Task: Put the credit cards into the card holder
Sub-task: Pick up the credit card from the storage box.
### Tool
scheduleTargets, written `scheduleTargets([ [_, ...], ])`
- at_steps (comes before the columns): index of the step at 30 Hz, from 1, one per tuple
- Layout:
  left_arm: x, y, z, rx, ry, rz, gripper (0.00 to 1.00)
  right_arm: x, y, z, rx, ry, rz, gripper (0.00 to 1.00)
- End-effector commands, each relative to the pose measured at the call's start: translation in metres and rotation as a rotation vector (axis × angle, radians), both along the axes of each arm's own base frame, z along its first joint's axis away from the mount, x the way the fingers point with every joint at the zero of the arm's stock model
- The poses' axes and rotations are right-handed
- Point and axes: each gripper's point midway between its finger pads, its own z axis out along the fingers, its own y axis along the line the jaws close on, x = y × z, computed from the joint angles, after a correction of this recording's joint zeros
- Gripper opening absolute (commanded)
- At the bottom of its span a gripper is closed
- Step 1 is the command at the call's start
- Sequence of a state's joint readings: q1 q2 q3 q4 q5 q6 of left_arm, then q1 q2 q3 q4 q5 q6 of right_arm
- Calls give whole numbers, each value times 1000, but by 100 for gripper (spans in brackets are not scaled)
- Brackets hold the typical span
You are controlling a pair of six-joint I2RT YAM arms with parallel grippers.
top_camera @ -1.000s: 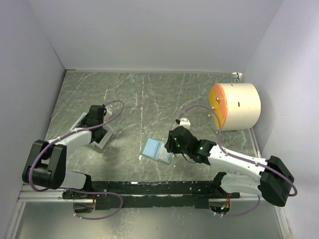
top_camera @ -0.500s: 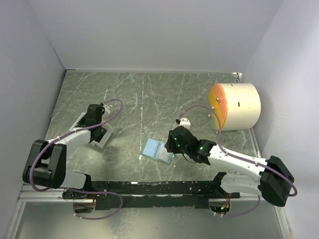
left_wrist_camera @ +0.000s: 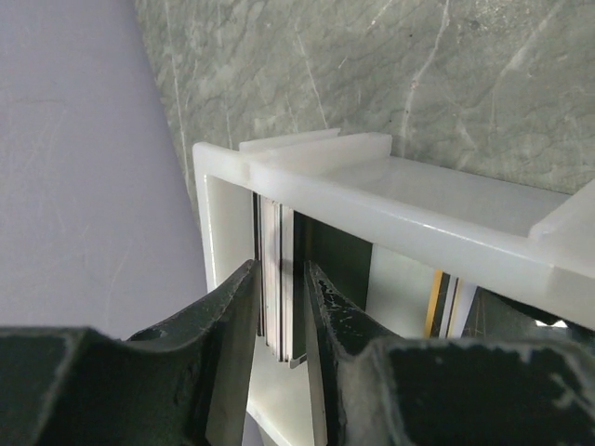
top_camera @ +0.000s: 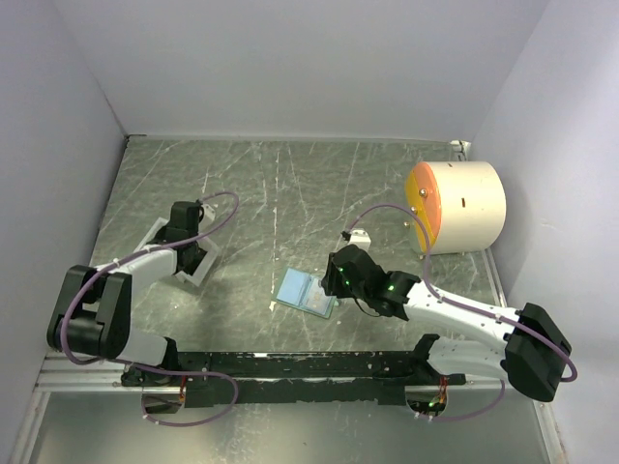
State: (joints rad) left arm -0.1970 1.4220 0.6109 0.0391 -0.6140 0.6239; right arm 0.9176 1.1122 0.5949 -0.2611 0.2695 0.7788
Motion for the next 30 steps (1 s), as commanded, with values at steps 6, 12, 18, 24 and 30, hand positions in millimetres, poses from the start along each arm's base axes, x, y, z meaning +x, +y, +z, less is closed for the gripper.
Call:
scheduleTargets([
  [6,7,-2,-5,-31,17,0,38,1,-8,1,-7,-12,-27,38],
  [12,10,-1,4,-19,5,1,34,1,-8,0,-9,-11,-27,38],
  [18,13,2,11,1,-13,8,32,2,-7,0,-10,-10,-26,38],
  [24,14,3,9,3,-4,13,30,3,-7,2,-16,-15,-28,37],
  [30,14,4,7,-4,5,18,28,3,-9,3,-16,-16,-31,38],
])
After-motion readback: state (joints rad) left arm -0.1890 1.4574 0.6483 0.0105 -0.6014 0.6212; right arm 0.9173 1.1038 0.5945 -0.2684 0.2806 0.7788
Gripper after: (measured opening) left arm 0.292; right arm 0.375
